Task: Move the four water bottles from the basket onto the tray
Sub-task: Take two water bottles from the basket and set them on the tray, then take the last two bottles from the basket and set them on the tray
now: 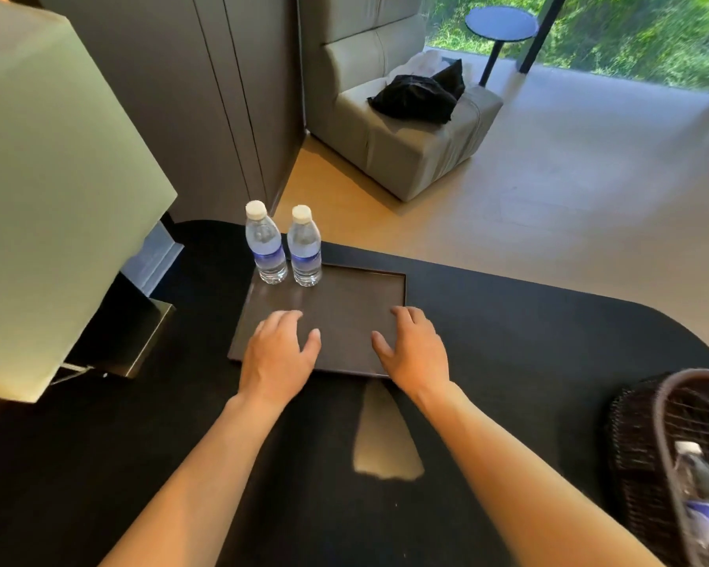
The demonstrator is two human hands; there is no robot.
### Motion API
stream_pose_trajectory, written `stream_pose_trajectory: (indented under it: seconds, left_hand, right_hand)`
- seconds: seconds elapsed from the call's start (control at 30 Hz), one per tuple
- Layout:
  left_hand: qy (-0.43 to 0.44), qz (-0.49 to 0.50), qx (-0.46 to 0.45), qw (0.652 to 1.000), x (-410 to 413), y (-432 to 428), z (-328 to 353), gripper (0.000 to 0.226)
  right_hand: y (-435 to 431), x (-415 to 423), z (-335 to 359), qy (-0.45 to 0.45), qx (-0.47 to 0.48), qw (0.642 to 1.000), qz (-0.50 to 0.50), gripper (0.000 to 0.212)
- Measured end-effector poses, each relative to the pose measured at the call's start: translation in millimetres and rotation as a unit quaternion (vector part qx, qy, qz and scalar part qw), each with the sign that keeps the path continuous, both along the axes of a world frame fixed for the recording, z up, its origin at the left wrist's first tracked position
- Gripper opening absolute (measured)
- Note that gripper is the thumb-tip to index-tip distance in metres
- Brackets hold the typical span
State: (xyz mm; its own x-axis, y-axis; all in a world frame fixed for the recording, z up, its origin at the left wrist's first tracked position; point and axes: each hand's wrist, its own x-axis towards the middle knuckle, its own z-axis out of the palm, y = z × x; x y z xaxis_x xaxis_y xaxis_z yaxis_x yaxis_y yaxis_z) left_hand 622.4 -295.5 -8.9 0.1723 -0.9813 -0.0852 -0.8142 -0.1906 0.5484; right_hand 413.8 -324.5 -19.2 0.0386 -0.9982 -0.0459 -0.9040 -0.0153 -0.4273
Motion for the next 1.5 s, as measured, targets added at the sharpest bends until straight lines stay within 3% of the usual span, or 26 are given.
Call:
stream_pose_trajectory:
  seconds: [0.33, 0.73, 0.97, 1.17, 1.33, 1.5]
  left_hand:
    - [-0.008, -0.103, 0.026, 0.994, -155, 132, 29, 0.046]
    - [0.025, -0.227, 0.019, 0.973, -342, 230, 45, 0.043]
    - [0.057, -0.296, 0.029, 0.953, -447, 227, 41, 0.036]
    - [0.085, -0.327, 0.07, 0.939, -529, 190, 22, 0.037]
    - [0.081, -0.301, 0.137, 0.94, -579, 146, -12, 0.026]
    - [0.07, -0.265, 0.21, 0.939, -613, 113, -48, 0.035]
  right_hand:
    - [165, -150, 30, 0.026, -0.011, 0.997, -0.07, 0.041]
    - [306, -325, 53, 0.037, -0.032, 0.982, -0.181, 0.041]
    - [325, -415, 50, 0.004, -0.024, 0.966, -0.256, 0.029]
    - [305, -487, 34, 0.007, 0.01, 0.949, -0.316, 0.032]
    - [271, -532, 11, -0.001, 0.068, 0.94, -0.335, 0.034]
    - [240, -561, -17, -0.001, 0.133, 0.931, -0.34, 0.038]
